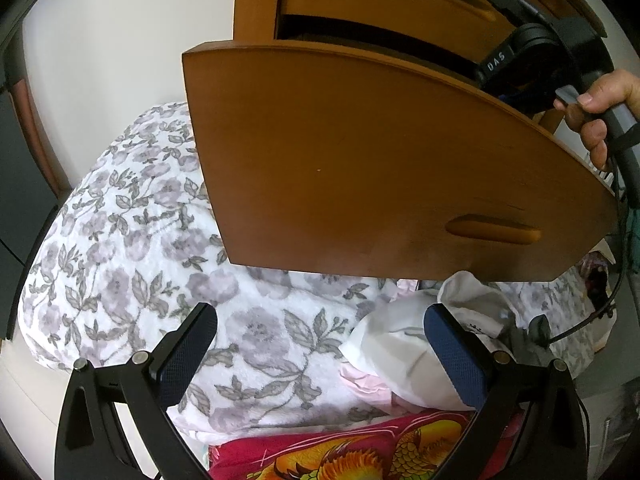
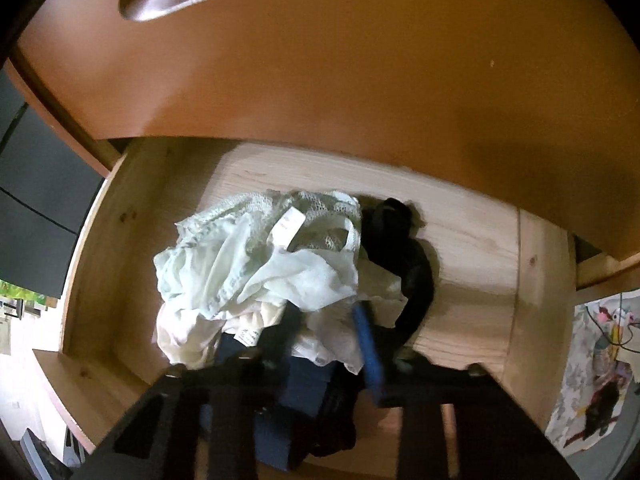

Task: Organize soft objects
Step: 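Close the right tool on the white cloth in the drawer, then lift the white cloth up out of the drawer with the right tool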

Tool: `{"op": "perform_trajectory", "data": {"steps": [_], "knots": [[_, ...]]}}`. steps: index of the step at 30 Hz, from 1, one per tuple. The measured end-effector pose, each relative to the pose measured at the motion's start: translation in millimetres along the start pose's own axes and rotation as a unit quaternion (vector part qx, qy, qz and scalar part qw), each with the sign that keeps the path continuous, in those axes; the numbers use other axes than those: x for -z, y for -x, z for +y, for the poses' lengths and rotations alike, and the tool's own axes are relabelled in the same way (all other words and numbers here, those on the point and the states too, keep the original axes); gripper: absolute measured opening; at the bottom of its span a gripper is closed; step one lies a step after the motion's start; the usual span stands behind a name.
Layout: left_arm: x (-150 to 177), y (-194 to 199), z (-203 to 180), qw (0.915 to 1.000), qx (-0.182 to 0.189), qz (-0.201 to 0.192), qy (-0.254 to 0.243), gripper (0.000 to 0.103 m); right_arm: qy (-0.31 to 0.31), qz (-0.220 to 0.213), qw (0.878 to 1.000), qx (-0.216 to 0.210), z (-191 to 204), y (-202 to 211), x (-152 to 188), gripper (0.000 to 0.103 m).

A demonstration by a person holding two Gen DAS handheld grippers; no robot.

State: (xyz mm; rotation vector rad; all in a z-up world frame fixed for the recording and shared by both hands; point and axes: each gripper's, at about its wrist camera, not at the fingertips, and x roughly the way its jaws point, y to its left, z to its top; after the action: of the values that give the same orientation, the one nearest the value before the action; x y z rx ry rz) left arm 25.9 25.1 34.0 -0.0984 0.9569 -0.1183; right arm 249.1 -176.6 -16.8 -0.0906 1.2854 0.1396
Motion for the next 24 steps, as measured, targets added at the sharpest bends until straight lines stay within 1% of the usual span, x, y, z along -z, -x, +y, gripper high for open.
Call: {"op": "perform_trajectory", "data": {"steps": [1,4,7,15,18,21,24], "knots": [[0.0,-0.2,0.2,1.0000,0.000,0.000,0.000,0.103,0.001,-0.005,1.000,0.002,0.4,0.8,0.7,0.008],[0.0,-0.6,0.4,1.0000,0.000,0.000,0.000,0.103,0.001,-0.018,1.000,0.001,1.3,7.5,3.2,0.006],[0.0,-0.5,0.3,1.0000,-0.002,-0.001,-0.001,0.103,0.005,-0.035,0.999,-0.002,1.3,23.2,10.6,0.006],[1.5,1.7,-2.9,0.9999,-0.012,-0.007,-0.008,0.103,0.014,-0.098,0.995,-0.029,3.8,87.3,35.5,0.006],[2.0,3.3,-4.6,0.9997,-0.017,-0.010,-0.012,0.103,0.022,-0.120,0.992,-0.040,2.5,113.6,46.6,0.006],[2.5,4.8,-6.0,0.9996,-0.021,-0.012,-0.015,0.103,0.028,-0.141,0.989,-0.043,7.1,134.3,54.0,0.006],[2.9,6.4,-7.0,0.9994,-0.026,-0.016,-0.018,0.103,0.029,-0.172,0.983,-0.053,8.6,161.2,64.2,0.006]]}}
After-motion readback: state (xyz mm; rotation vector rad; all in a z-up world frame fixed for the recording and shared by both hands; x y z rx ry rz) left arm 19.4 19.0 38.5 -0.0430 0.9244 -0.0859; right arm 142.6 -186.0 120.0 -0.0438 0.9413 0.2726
